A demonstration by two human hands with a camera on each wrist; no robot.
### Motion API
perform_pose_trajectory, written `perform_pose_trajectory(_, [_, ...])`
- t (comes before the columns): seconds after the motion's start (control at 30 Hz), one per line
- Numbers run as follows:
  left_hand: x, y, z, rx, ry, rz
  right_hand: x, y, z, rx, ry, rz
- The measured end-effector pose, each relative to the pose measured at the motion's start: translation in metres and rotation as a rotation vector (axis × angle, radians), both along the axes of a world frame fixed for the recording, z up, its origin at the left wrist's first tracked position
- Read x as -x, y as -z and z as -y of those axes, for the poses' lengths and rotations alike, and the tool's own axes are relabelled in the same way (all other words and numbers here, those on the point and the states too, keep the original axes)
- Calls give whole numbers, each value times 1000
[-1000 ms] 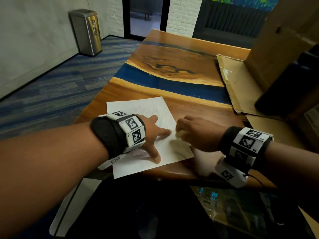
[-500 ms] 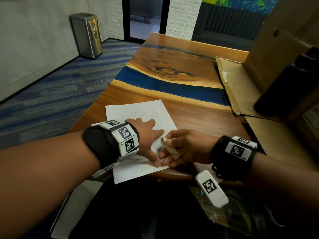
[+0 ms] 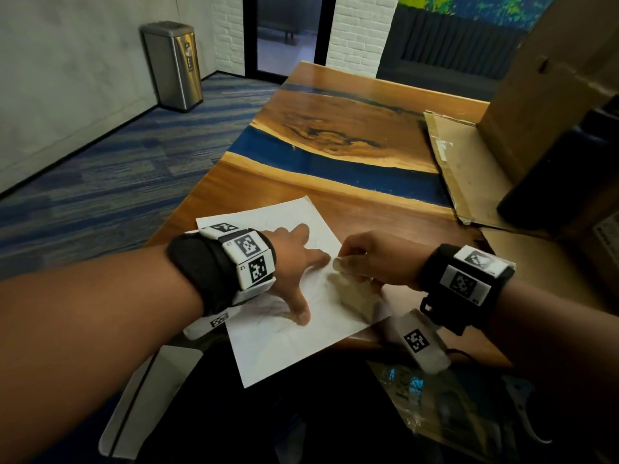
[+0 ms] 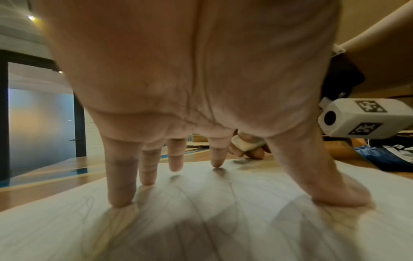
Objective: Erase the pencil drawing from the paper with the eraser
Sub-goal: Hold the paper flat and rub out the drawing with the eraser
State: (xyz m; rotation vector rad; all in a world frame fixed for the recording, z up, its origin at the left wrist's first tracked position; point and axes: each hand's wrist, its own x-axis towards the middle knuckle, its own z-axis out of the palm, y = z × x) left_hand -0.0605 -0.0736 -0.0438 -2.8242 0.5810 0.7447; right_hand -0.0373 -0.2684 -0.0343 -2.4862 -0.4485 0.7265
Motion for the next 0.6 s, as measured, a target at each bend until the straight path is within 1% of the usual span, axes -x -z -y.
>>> perform_pose_trajectory(0.03, [-1,-1,0,-17,10,-4,-1,1,-1,101,-64,111])
perform_pose_trajectory(0.07, [-2,-2,1,-39,22,-10,-3,2,-3,176,-92,208])
perform_pose_trajectory(0.1, [-4,-3,1,-61,34,-15,-4,2,-5,219,-87,270])
perform_pose_trajectory(0.17, [-6,-4,3,-95,56,-17,-3,5,-6,257,-79,320])
perform_pose_trajectory(0.2, [-7,-3,3,-107,62,-16,0,7,-6,267,-107,319])
perform_pose_trajectory(0.3, [-8,-1,1,-118,62,-26,11,10,-9,259,-285,242])
perform_pose_trajectory(0.33, [-8,-1,1,-122,66,-29,11,9,-9,262,-313,240])
perform_pose_trajectory(0.47, [-9,-1,2,-138,89,-27,-2,10,-5,320,-223,430])
perform_pose_trajectory(0.5, [-9,-1,2,-140,89,-26,-1,11,-6,321,-248,433])
perform_pose_trajectory(0.53, [-9,-1,2,-135,87,-28,2,11,-8,300,-309,392])
perform_pose_trajectory(0.6, [-9,-2,2,-124,75,-40,10,11,-14,247,-424,232])
